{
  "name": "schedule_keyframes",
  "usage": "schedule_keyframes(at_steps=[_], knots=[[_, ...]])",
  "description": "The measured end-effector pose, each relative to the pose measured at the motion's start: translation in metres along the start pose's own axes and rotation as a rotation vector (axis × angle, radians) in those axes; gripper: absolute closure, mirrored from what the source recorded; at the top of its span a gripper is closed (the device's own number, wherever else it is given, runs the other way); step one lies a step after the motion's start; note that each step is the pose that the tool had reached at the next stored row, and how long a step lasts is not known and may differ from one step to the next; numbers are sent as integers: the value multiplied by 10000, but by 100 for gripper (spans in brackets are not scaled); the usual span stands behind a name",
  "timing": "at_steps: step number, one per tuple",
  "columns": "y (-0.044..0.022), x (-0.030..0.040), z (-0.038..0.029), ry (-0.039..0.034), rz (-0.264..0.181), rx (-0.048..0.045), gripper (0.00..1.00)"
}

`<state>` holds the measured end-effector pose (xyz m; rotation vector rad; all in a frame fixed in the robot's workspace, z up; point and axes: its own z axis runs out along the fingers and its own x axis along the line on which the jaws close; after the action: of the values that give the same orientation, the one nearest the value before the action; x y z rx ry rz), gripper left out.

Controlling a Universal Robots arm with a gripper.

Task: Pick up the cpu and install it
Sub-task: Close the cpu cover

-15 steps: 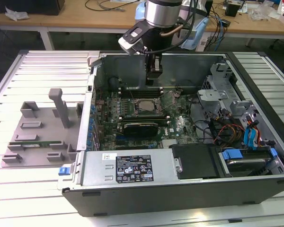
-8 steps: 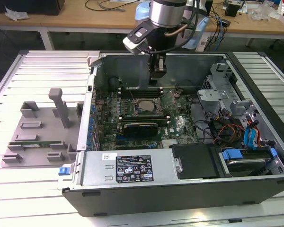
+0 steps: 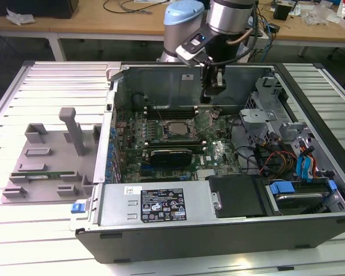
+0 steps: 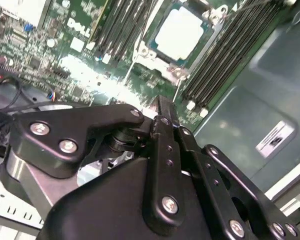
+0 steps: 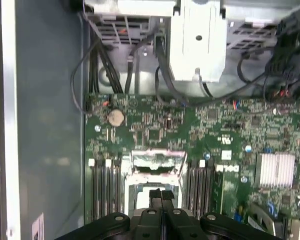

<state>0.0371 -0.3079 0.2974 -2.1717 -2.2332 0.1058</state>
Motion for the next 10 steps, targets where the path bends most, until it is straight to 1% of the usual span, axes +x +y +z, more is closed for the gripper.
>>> schedule_keyframes(at_steps=[3,4,8,9,10], knots=[[132,-3,-7,-11,-1,0,89],[202,-5,-11,-20,0,1,89],[392,-10,-20,-41,2,2,89],[429,-10,-20,-43,3,2,89],[451,-11,-21,-47,3,2,89]])
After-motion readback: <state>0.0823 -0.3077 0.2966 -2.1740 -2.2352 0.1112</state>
